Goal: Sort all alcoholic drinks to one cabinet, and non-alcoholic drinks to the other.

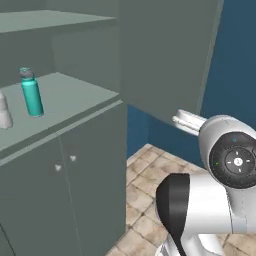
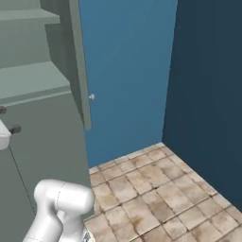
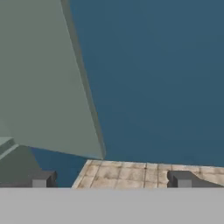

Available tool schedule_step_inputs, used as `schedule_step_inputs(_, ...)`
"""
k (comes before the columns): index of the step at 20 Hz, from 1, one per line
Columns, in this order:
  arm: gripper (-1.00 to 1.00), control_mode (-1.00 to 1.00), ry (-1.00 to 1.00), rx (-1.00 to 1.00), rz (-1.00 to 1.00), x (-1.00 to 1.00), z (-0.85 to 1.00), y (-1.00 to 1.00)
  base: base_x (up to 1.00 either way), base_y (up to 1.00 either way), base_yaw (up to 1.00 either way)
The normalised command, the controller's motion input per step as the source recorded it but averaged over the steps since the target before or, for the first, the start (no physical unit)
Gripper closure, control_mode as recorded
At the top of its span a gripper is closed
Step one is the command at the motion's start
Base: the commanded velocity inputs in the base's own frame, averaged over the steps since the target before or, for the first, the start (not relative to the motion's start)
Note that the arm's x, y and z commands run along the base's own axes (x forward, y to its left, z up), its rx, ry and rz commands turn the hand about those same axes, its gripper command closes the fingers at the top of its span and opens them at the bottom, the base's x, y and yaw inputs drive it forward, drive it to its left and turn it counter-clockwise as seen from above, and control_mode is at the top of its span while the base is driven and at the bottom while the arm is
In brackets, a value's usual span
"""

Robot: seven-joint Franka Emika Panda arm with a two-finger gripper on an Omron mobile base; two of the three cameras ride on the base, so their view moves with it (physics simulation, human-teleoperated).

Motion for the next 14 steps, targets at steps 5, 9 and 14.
schedule_step_inputs(5,-1.00,1.00,0.00,0.00,0.00,0.00,0.00,0.00,-0.30,-0.06,-0.58)
schedule_step_inputs(9,-1.00,1.00,0.00,0.00,0.00,0.00,0.00,0.00,-0.29,-0.07,-0.57)
schedule_step_inputs(14,-1.00,1.00,0.00,0.00,0.00,0.00,0.00,0.00,-0.30,-0.10,-0.56)
